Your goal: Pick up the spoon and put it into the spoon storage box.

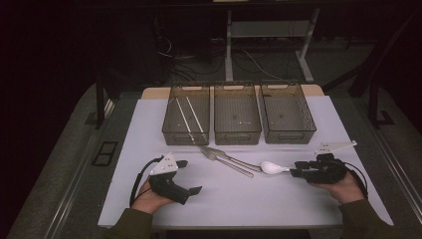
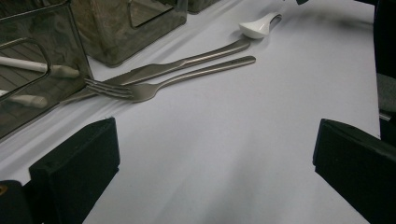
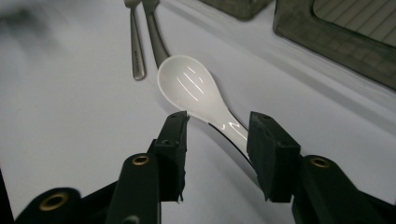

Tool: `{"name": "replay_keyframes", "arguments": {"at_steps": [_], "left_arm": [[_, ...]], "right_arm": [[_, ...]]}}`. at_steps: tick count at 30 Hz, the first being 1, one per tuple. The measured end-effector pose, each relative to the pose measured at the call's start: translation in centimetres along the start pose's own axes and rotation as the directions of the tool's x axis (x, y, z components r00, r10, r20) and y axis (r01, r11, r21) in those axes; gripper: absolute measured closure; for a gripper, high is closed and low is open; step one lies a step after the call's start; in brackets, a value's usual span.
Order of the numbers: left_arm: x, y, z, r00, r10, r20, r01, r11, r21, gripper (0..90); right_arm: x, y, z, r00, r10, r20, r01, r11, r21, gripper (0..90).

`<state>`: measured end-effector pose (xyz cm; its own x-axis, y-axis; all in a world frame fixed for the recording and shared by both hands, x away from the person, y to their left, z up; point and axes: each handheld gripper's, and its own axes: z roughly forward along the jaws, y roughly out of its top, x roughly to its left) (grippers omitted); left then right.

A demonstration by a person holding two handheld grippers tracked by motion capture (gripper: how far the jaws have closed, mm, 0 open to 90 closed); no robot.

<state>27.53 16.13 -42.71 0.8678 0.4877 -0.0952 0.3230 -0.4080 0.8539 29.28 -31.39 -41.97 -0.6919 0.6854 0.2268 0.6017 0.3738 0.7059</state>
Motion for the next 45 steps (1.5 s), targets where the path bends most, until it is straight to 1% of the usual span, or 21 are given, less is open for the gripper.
{"name": "replay_keyframes", "arguments": {"at_steps": [2, 6, 9, 10, 11, 13, 15, 17, 19, 23, 28, 34, 37, 40, 45], "left_arm": [[0.0, 0.0, 0.0, 1.0000, -0.001, 0.000, 0.001, 1.0000, 0.001, 0.0], [-0.1, 0.0, 0.1, 1.0000, 0.001, 0.000, -0.001, 1.0000, 0.007, 0.0], [-0.1, 0.0, 0.1, 1.0000, 0.002, 0.003, -0.002, 1.0000, 0.005, 0.0], [-0.1, 0.0, 0.1, 1.0000, -0.001, 0.003, 0.001, 1.0000, 0.005, 0.0], [-0.1, 0.0, 0.1, 1.0000, -0.001, 0.003, 0.001, 1.0000, 0.005, 0.0], [-0.1, 0.0, 0.2, 1.0000, -0.002, 0.004, 0.002, 1.0000, 0.006, 0.0], [-0.1, 0.0, 0.2, 1.0000, 0.001, 0.005, -0.001, 0.9999, 0.011, 0.0], [-0.1, 0.0, 0.2, 1.0000, -0.002, 0.005, 0.001, 1.0000, 0.006, 0.0], [-0.2, 0.0, 0.3, 1.0000, -0.005, 0.004, 0.005, 1.0000, 0.002, 0.0], [-0.1, 0.0, 0.3, 1.0000, 0.006, 0.005, -0.006, 1.0000, 0.005, 0.0], [-0.1, 0.0, 0.2, 1.0000, -0.001, 0.007, 0.001, 1.0000, 0.006, 0.0], [-0.2, 0.0, 0.2, 1.0000, 0.000, 0.006, -0.001, 1.0000, 0.007, 0.0], [-0.1, 0.0, 0.3, 1.0000, 0.000, 0.007, 0.000, 1.0000, 0.006, 0.0], [-0.2, 0.0, 0.2, 1.0000, 0.001, 0.008, -0.001, 1.0000, 0.006, 0.0], [-0.2, 0.0, 0.2, 1.0000, 0.002, 0.008, -0.002, 1.0000, 0.009, 0.0]], "right_arm": [[0.1, 0.2, 0.1, 1.0000, -0.009, 0.002, 0.009, 1.000, -0.013, 54.8], [0.1, 1.0, 0.4, 0.9997, -0.019, -0.013, 0.019, 0.999, -0.034, 49.3], [0.2, 1.6, 1.2, 0.9998, -0.016, -0.008, 0.016, 0.999, -0.032, 40.4], [0.3, 1.8, 1.4, 0.9998, -0.020, -0.007, 0.020, 0.999, -0.034, 39.5], [0.4, 1.9, 1.7, 0.9994, -0.029, -0.017, 0.028, 0.999, -0.034, 39.5], [0.6, 2.3, 2.1, 0.9981, -0.056, -0.025, 0.055, 0.998, -0.034, 37.3], [0.7, 2.7, 2.5, 0.9977, -0.061, -0.031, 0.059, 0.997, -0.039, 35.7], [0.6, 3.2, 2.8, 0.9966, -0.070, -0.043, 0.068, 0.996, -0.050, 35.1], [0.6, 3.6, 3.3, 0.9960, -0.078, -0.043, 0.076, 0.996, -0.055, 34.2], [0.4, 4.4, 4.6, 0.9956, -0.079, -0.050, 0.076, 0.995, -0.061, 33.6], [0.1, 4.5, 5.8, 0.9960, -0.076, -0.046, 0.075, 0.997, -0.024, 36.2], [0.1, 4.0, 6.7, 0.9946, -0.079, -0.067, 0.082, 0.996, 0.037, 40.1], [0.3, 3.9, 7.1, 0.9930, -0.088, -0.078, 0.093, 0.994, 0.058, 41.2], [0.5, 3.8, 7.5, 0.9914, -0.106, -0.076, 0.113, 0.990, 0.082, 42.0], [0.5, 3.6, 7.5, 0.9901, -0.119, -0.076, 0.126, 0.987, 0.099, 45.1]]}}
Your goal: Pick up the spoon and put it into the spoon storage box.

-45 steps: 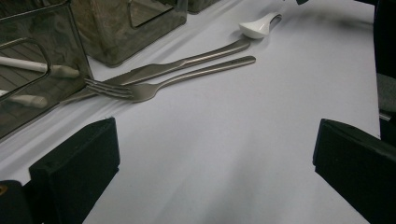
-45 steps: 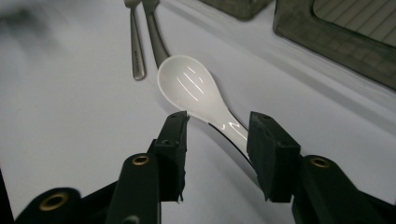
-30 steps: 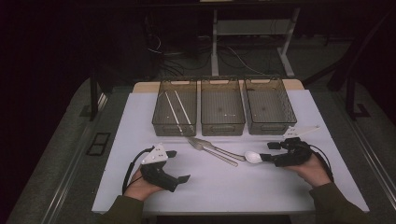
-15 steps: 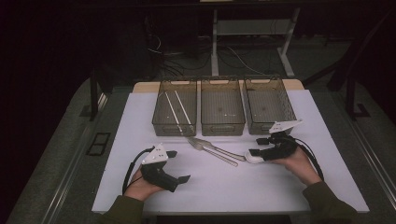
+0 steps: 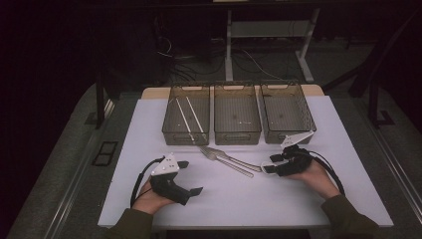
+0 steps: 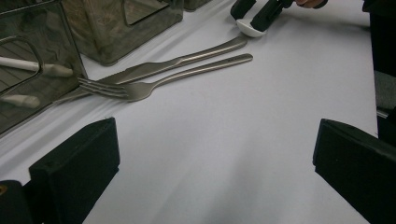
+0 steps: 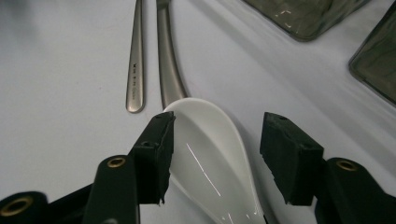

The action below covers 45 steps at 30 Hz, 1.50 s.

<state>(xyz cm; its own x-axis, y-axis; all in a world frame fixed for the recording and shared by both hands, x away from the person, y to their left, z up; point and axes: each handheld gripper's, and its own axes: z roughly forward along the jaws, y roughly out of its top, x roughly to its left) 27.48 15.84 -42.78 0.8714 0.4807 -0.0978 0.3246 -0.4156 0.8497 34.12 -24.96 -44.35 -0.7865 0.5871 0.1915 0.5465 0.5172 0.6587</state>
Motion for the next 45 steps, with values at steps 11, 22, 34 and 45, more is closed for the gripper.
{"name": "replay_keyframes", "arguments": {"at_steps": [11, 22, 34, 45], "left_arm": [[0.0, 0.0, 0.0, 1.0000, 0.000, 0.000, 0.000, 1.0000, -0.001, 0.0], [0.0, 0.0, 0.0, 1.0000, 0.009, 0.001, -0.009, 1.0000, 0.001, 0.0], [-0.1, 0.0, 0.1, 1.0000, 0.008, 0.003, -0.008, 1.0000, -0.003, 0.0], [-0.4, 0.0, 0.3, 0.9999, -0.005, 0.010, 0.006, 0.9996, -0.027, 0.0]], "right_arm": [[0.7, -0.2, 0.1, 0.9944, -0.105, -0.016, 0.105, 0.993, 0.057, 54.3], [1.7, -0.4, -0.1, 0.9756, -0.220, -0.005, 0.219, 0.971, 0.095, 58.1], [1.8, -0.7, -0.7, 0.9657, -0.259, -0.017, 0.260, 0.960, 0.102, 72.4], [1.7, -0.6, -1.0, 0.9586, -0.284, -0.021, 0.285, 0.954, 0.099, 79.1]]}}
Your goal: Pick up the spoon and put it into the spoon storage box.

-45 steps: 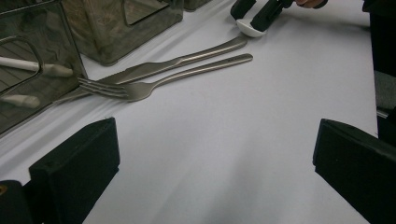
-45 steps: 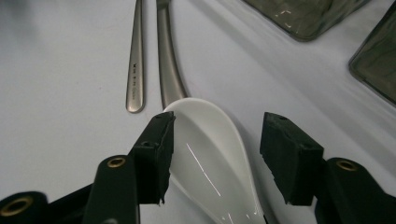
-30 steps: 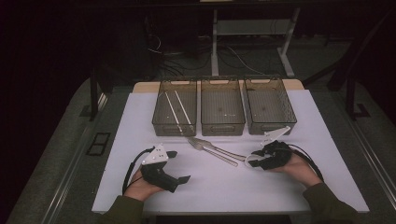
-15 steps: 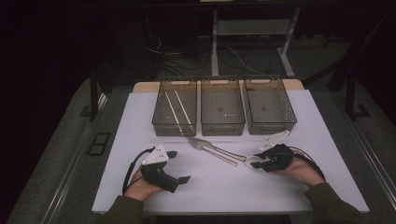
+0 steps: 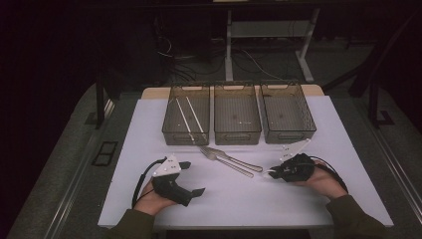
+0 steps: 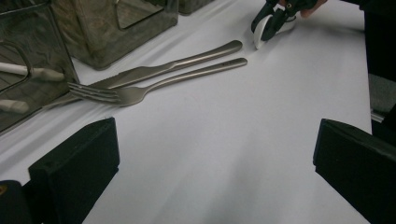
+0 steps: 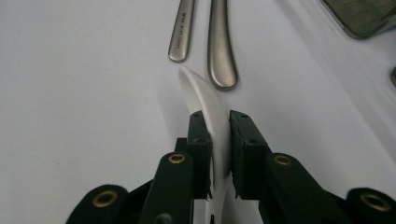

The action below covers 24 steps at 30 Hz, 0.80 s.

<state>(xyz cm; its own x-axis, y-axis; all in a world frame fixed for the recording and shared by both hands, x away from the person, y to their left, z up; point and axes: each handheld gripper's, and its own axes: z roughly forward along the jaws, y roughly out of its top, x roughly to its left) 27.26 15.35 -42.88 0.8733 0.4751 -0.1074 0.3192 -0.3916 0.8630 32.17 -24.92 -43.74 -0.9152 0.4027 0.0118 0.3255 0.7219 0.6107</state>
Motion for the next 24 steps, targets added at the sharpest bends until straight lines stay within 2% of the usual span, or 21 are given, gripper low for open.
{"name": "replay_keyframes", "arguments": {"at_steps": [4, 7, 18, 24], "left_arm": [[0.3, -0.1, -0.1, 1.0000, -0.009, -0.004, 0.009, 0.9999, -0.006, 0.0], [0.4, -0.1, -0.3, 0.9999, -0.010, -0.006, 0.010, 0.9999, -0.011, 0.0], [0.4, -0.1, -0.3, 0.9998, -0.018, -0.001, 0.018, 0.9997, -0.016, 0.0], [0.5, -0.1, -0.3, 0.9997, -0.024, 0.001, 0.024, 0.9996, -0.013, 0.0]], "right_arm": [[0.1, 0.1, -0.1, 0.9999, 0.013, -0.008, -0.013, 1.000, 0.003, 79.4], [0.1, 0.1, -0.1, 1.0000, 0.004, 0.007, -0.004, 1.000, 0.004, 79.5], [0.0, 0.6, -1.4, 0.9979, 0.065, 0.005, -0.064, 0.996, -0.068, 79.7], [-0.3, 1.2, -2.2, 0.9971, 0.074, 0.018, -0.072, 0.994, -0.088, 79.7]]}}
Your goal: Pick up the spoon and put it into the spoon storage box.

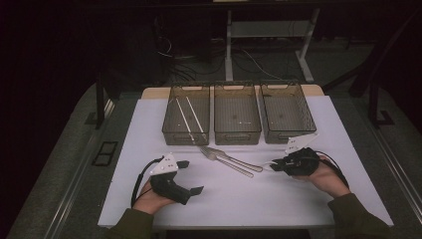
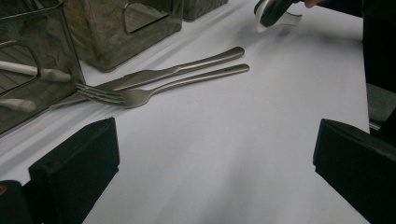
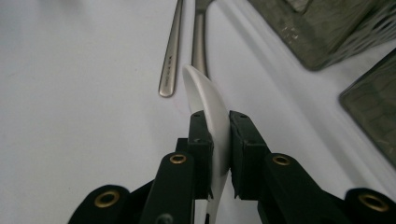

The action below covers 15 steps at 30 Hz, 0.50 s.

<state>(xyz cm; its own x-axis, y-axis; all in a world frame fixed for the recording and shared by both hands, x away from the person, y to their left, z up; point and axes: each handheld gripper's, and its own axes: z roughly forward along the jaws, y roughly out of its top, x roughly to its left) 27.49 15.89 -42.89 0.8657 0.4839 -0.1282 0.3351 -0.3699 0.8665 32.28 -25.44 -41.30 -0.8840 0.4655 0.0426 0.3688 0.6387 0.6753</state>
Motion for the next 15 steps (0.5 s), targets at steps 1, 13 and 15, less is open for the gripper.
{"name": "replay_keyframes", "arguments": {"at_steps": [1, 13, 15], "left_arm": [[0.0, 0.0, 0.0, 1.0000, 0.001, -0.001, -0.001, 1.0000, 0.001, 0.0], [-0.1, 0.1, 0.2, 0.9999, 0.012, 0.006, -0.012, 0.9998, 0.014, 0.0], [-0.1, 0.1, 0.2, 0.9999, 0.012, 0.007, -0.012, 0.9998, 0.014, 0.0]], "right_arm": [[-0.1, 0.2, -0.2, 1.0000, 0.000, 0.000, 0.000, 1.000, -0.005, 79.7], [-1.1, 2.3, -0.9, 0.9994, 0.017, 0.030, -0.015, 0.999, -0.047, 79.7], [-1.3, 2.9, -1.0, 0.9991, 0.016, 0.039, -0.013, 0.998, -0.053, 79.7]]}}
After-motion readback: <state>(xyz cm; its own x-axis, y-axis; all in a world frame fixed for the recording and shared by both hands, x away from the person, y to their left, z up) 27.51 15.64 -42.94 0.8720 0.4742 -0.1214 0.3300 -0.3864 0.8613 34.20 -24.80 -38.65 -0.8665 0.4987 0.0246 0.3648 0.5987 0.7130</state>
